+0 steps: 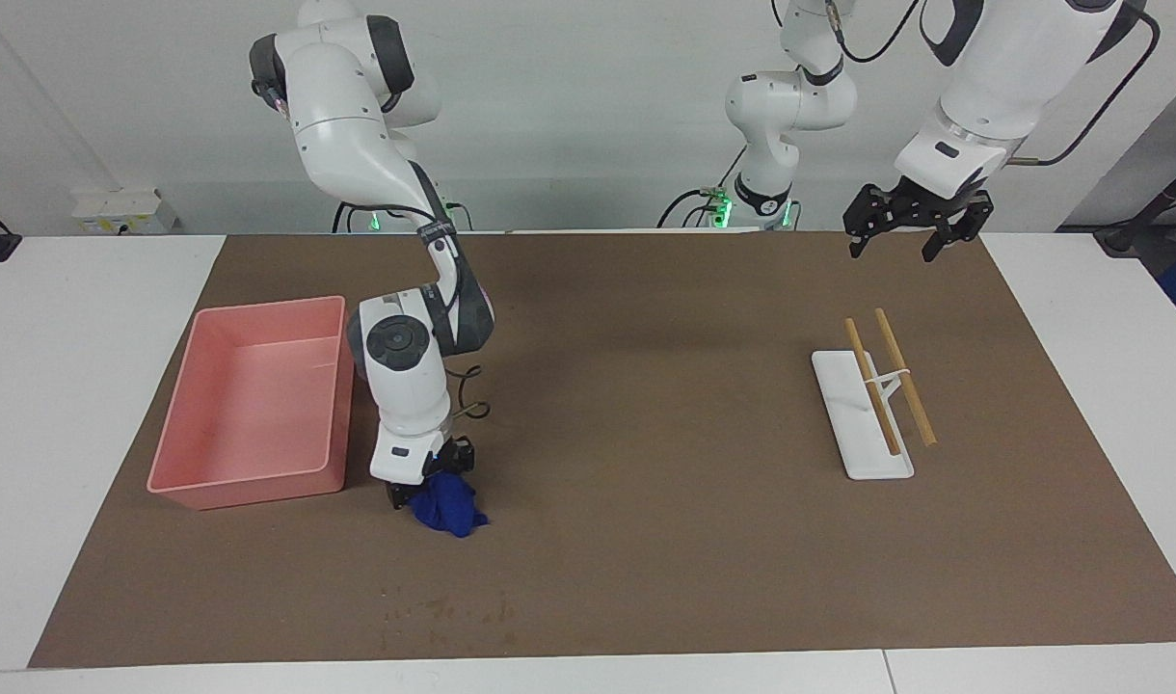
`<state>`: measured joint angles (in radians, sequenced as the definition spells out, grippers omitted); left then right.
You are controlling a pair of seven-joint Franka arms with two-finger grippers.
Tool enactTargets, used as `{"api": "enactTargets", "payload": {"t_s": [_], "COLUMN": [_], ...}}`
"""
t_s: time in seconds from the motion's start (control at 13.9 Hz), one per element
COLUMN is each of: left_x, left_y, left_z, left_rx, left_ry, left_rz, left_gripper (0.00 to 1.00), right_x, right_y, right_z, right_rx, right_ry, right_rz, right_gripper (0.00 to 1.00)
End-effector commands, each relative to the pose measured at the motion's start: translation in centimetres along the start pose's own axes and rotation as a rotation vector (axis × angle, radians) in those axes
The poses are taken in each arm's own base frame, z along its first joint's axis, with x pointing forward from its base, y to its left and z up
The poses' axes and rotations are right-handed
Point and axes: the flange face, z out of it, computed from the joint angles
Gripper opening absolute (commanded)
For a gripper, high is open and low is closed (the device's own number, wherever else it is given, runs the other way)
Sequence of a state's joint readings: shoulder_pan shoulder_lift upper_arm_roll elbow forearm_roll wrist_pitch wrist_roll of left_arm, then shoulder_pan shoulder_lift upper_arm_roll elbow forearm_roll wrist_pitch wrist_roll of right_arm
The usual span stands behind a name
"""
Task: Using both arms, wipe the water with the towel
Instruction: 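Carry the towel into the pink bin with the right gripper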
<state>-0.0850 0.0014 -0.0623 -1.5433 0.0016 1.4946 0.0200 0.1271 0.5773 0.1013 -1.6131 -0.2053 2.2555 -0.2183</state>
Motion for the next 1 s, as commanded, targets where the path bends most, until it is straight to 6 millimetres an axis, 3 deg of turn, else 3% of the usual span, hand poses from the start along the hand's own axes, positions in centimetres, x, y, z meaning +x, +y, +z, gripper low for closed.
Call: {"api": "enactTargets", "payload": {"t_s": [0.0,0.22,0.43,0.72,0.79,0.93], "left_x": [-0.9,-0.9,-0.9,-0.9,-0.9,-0.9], "left_y": [-0.3,-0.3,-0.4,-0.4,-0.4,-0.4], "left_z": [-0.2,-0.1,-0.1,-0.1,-0.1,-0.1], "left_rx": [0.009,0.011,0.011,0.011,0.011,0.011], "left_ry": [-0.001,-0.002,-0.002,-0.002,-0.002,-0.002], "left_rz": [0.005,0.007,0.005,0.005,0.005,0.005], "left_gripper": [1.0,1.0,1.0,1.0,1.0,1.0], "right_x": [-2.7,-4.9,-7.5,-12.6,-13.8,-15.8], "right_y": [1.5,4.6,9.0,16.1,16.9,16.5], "right_z": [-8.8,-13.8,-15.7,-14.3,-13.8,-11.2], "right_rx": [-0.039,-0.049,-0.057,-0.043,-0.038,0.005], "right_ry": [-0.027,-0.054,-0.054,-0.087,-0.091,-0.059], "right_rz": [-0.017,-0.049,-0.093,-0.083,-0.072,-0.021], "right_gripper": [0.0,0.0,0.0,0.0,0.0,0.0]}}
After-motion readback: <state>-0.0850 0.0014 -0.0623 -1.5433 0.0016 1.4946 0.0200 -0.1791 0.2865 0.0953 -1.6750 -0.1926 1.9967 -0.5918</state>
